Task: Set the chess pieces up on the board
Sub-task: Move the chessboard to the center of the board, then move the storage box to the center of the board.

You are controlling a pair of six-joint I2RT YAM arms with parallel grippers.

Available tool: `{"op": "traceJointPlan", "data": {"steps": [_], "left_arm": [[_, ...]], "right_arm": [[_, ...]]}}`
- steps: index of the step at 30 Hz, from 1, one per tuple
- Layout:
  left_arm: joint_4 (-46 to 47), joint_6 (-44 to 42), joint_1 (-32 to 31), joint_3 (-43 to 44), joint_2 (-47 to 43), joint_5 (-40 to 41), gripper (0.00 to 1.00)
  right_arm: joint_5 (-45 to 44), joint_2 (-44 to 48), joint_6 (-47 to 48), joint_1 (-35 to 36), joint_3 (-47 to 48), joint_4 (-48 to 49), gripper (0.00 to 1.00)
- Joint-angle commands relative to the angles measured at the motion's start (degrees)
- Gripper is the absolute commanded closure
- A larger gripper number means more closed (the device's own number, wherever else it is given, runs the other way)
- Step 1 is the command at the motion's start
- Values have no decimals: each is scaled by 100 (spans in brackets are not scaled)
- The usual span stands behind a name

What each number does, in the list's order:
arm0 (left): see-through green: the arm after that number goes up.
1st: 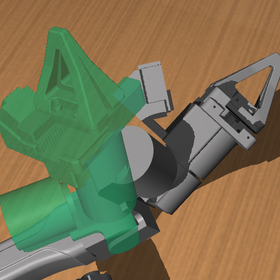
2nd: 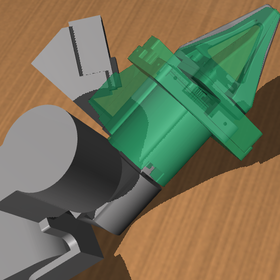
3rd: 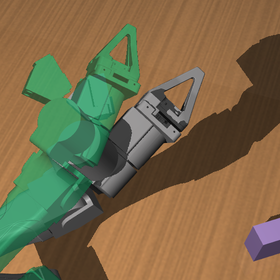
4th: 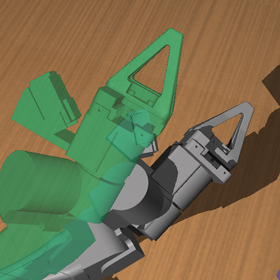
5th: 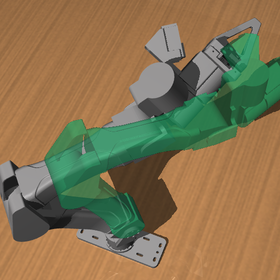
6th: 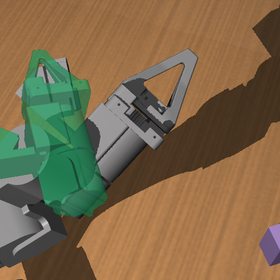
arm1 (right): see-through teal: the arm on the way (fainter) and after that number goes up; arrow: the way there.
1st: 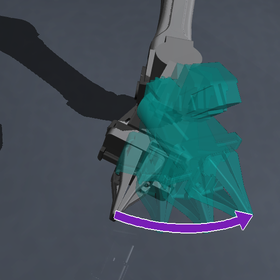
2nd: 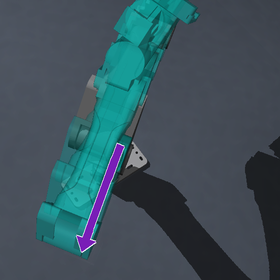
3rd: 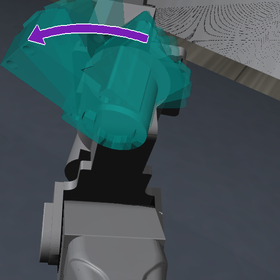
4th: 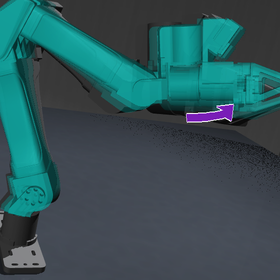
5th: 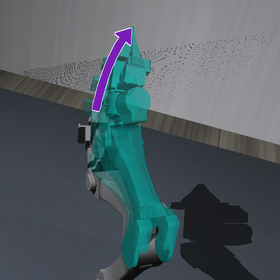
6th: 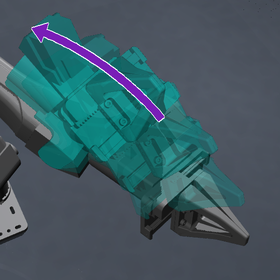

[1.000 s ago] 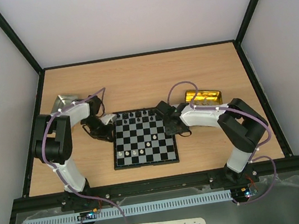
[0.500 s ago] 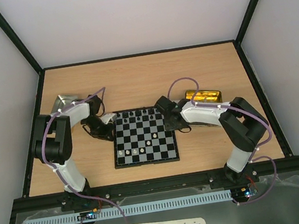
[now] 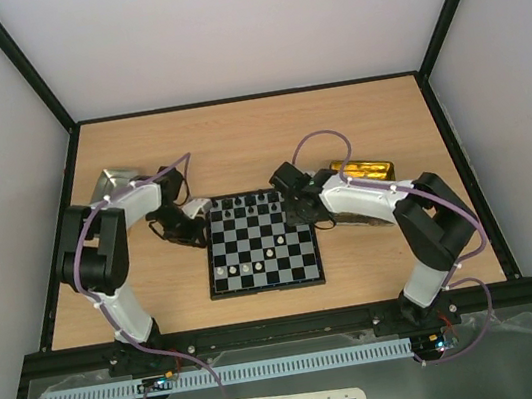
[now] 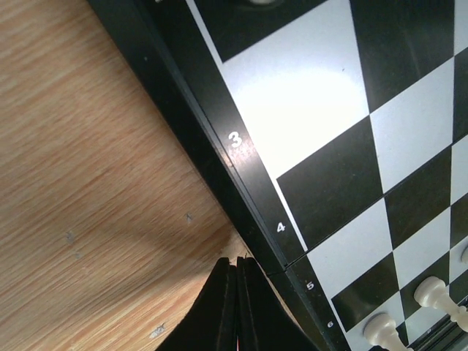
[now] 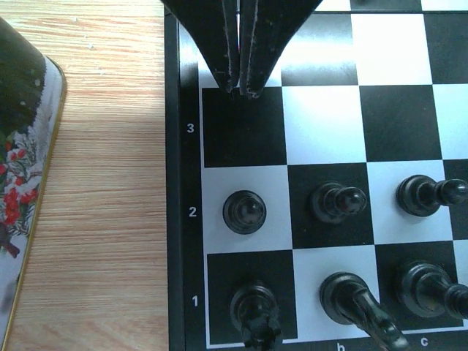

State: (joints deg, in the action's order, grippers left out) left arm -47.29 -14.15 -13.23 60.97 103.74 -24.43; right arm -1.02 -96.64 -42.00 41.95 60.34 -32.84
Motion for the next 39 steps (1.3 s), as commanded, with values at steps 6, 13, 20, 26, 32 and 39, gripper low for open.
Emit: {"op": "traceJointPlan", "data": {"steps": [6, 13, 20, 26, 32, 39], "left_arm": [[-15, -126, 78, 104, -287, 181, 98], [-212, -197, 276, 312, -463, 375, 98], [-667, -244, 856, 1281, -748, 560, 98], [-1043, -344, 1529, 2193, -809, 696, 98], [-1073, -348, 1833, 2568, -1057, 953, 98], [-996, -117, 1995, 2130, -1359, 813, 95]], "right_arm": [[-105, 279, 104, -74, 190, -327, 98], [-208, 518, 94, -105, 450, -661, 98], [-462, 922, 86, -706, 1078, -1450, 81], [-528, 939, 293, -1103, 1285, -1892, 66], [-409, 852, 292, -1141, 1184, -1801, 64], [-252, 810, 236, -1146, 608, -1428, 66]]}}
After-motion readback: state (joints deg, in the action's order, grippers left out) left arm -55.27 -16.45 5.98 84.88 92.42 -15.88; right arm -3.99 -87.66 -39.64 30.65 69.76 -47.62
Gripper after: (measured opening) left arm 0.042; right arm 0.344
